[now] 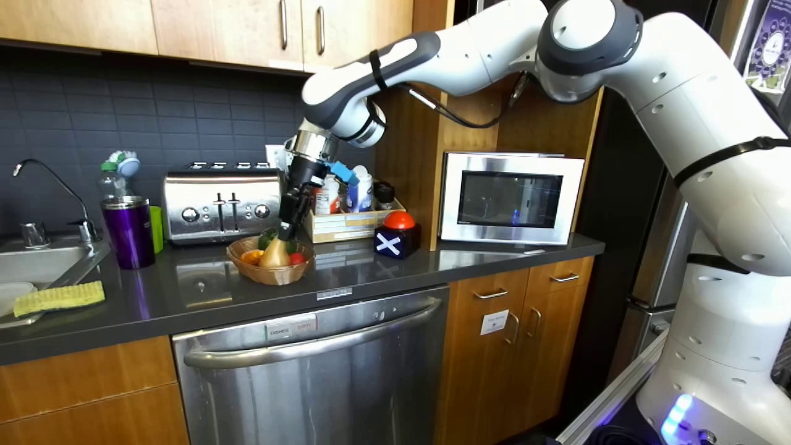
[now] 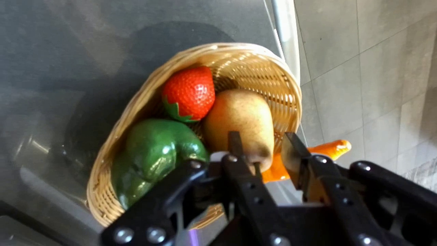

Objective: Remove the pear from the basket

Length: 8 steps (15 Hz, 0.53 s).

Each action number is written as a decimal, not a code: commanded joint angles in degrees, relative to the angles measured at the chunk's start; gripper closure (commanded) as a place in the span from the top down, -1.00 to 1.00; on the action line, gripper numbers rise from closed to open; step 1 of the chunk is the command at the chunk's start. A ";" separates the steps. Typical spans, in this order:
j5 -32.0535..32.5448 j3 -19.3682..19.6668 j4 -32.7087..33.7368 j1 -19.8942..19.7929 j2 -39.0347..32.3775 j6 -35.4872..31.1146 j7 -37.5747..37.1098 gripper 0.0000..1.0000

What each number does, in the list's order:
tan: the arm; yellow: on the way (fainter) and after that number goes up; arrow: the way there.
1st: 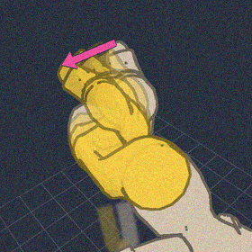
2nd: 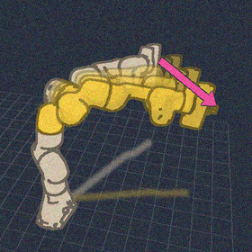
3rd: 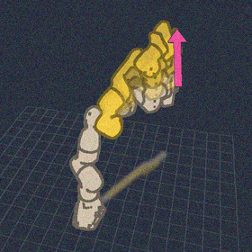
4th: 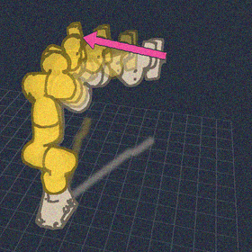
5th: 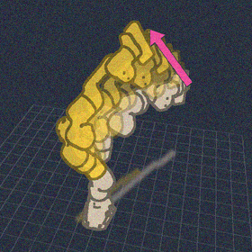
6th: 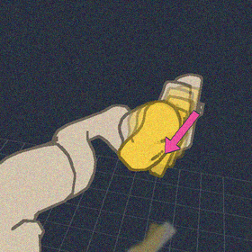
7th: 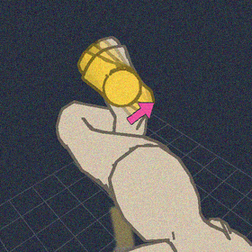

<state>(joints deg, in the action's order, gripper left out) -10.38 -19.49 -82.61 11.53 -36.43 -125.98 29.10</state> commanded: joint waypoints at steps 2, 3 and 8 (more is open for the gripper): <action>-0.77 -0.80 2.17 -0.79 -1.05 1.11 1.22 -0.98; -0.75 -0.78 2.29 -0.80 -1.09 1.09 1.20 -0.97; -0.63 -0.68 2.64 -0.79 -1.39 1.13 0.96 -1.00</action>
<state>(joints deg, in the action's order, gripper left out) -10.39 -19.49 -81.66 11.21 -36.88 -125.89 29.13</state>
